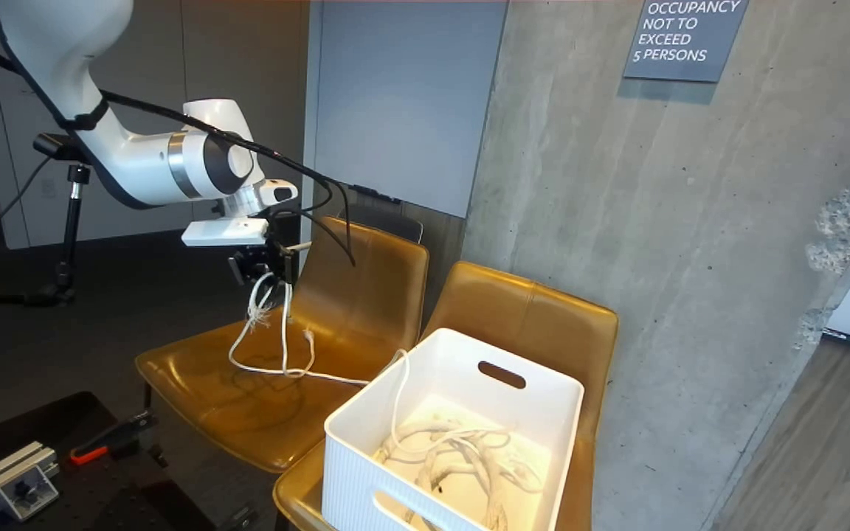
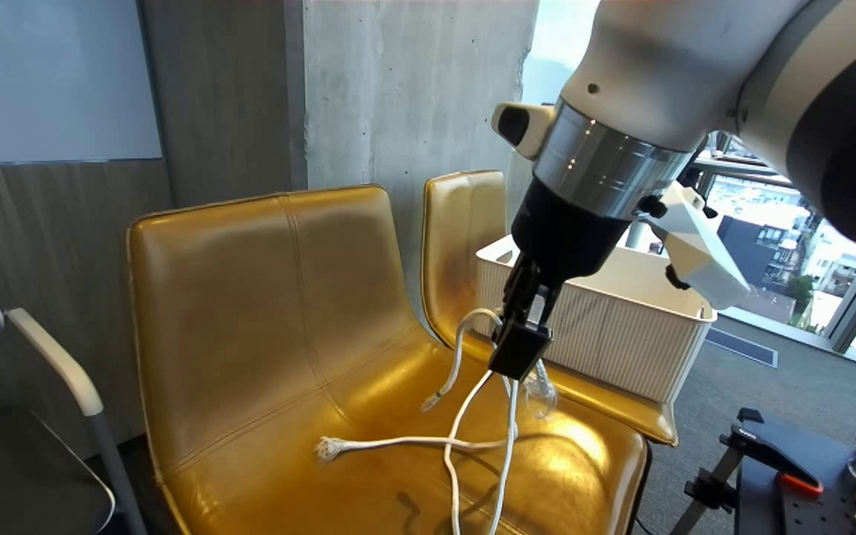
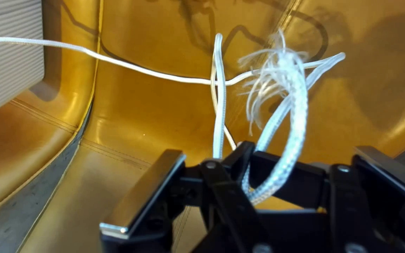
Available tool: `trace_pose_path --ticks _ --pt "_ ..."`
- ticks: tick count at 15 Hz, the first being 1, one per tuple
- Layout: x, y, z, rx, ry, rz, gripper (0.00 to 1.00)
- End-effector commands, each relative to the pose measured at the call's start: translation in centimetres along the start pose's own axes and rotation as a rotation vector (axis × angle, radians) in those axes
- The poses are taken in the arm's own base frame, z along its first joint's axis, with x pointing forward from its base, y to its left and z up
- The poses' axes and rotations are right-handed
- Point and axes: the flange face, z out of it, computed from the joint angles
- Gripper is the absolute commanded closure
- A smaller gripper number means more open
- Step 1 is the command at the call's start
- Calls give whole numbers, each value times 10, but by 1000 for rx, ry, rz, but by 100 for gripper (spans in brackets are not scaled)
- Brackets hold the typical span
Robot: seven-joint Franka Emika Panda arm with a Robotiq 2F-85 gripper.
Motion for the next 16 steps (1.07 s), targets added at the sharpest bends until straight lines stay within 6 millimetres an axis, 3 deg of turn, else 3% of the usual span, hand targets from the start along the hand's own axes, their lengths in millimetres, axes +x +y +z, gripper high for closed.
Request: trace_pose_path --ticks 1,5,9,12,16 --pt "19 12 3 -16 11 -14 74" --pt "16 19 3 -19 1 -12 46" --pt "-4 50 3 -41 -18 16 18" --pt "-26 97 9 -73 -43 50 1" --pt "-58 176 25 -130 -83 125 0"
